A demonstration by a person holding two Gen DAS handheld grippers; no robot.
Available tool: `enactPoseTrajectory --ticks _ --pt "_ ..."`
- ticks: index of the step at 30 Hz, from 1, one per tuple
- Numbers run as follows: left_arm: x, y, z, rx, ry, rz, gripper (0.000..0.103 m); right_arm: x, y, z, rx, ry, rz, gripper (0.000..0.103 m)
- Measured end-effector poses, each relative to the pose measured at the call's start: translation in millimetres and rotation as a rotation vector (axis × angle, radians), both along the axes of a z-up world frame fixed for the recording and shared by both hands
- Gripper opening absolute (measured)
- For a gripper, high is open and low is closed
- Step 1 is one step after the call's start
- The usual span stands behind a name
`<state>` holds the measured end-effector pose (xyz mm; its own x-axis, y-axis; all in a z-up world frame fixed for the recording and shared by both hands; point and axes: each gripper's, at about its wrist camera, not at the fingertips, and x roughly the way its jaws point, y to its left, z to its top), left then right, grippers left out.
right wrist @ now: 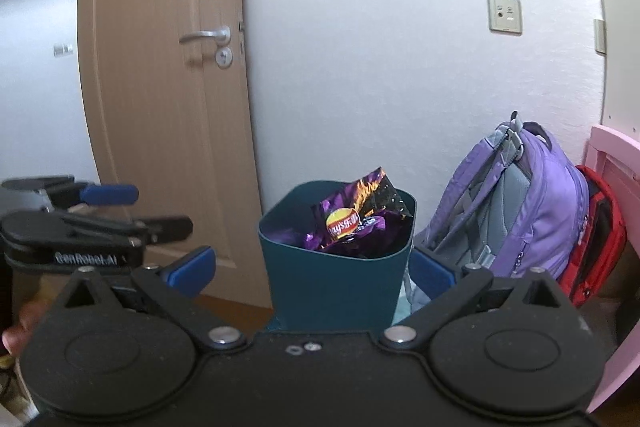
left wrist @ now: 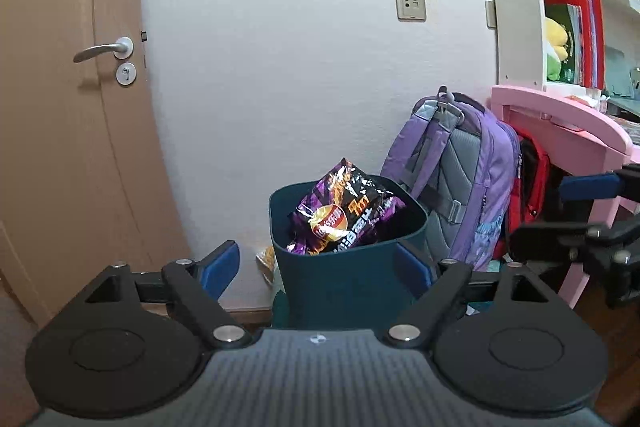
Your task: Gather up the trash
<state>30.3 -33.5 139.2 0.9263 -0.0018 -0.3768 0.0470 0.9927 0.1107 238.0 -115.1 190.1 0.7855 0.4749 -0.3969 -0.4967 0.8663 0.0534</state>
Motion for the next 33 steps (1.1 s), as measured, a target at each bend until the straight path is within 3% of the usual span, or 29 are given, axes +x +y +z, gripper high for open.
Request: enactPoseTrajectory --ticks 2,7,17,33 --pt "-8 -2 -3 -0.010 -0.006 -0.008 0.103 -9 -4 -1 0.030 -0.019 -0.006 0.103" --pt "-22 -9 -6 0.000 -0.027 -0.008 0.103 -25 -14 -2 0.100 -0.037 -0.005 0.103" --pt "-31 -8 2 -0.057 -0.026 -0.010 0.103 -42 -12 0 0.084 -0.076 0.007 0.103" --pt "-35 -5 4 -0.082 -0.029 0.006 0.103 -50 -16 3 0.107 -0.094 0.002 0.103"
